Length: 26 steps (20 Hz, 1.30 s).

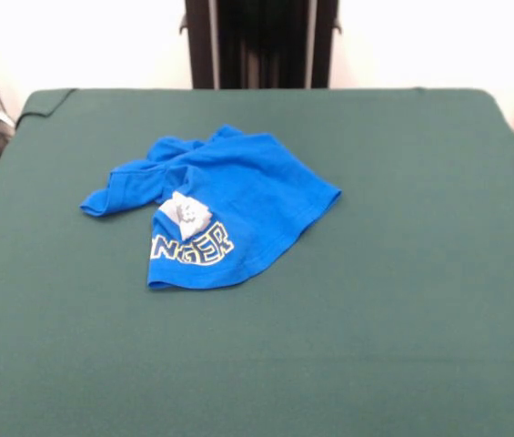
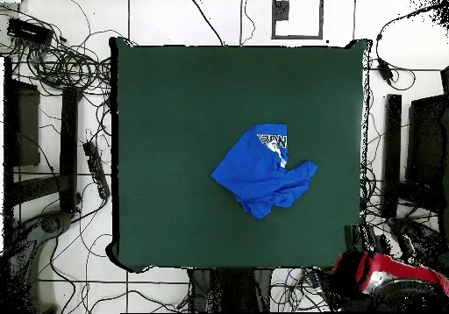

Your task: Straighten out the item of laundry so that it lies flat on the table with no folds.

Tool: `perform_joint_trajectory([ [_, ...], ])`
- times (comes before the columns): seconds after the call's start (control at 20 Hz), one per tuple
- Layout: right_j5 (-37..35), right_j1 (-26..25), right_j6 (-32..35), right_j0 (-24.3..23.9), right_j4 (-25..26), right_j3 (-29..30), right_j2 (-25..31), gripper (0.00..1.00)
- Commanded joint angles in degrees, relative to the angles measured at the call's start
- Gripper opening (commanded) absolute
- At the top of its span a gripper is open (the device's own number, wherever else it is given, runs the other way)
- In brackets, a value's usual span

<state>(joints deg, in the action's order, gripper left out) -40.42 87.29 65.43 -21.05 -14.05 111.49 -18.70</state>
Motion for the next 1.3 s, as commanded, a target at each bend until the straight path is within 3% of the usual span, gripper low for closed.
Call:
perform_joint_trajectory([
  [0.05,-0.09,-6.24,-14.81,-0.64,1.15,23.92,4.48,1.00],
  [0.85,-1.09,-8.15,-9.86,-1.05,5.47,23.47,5.68,1.00],
  [1.3,0.95,-7.97,-11.47,-2.39,3.47,24.93,7.58,1.00],
])
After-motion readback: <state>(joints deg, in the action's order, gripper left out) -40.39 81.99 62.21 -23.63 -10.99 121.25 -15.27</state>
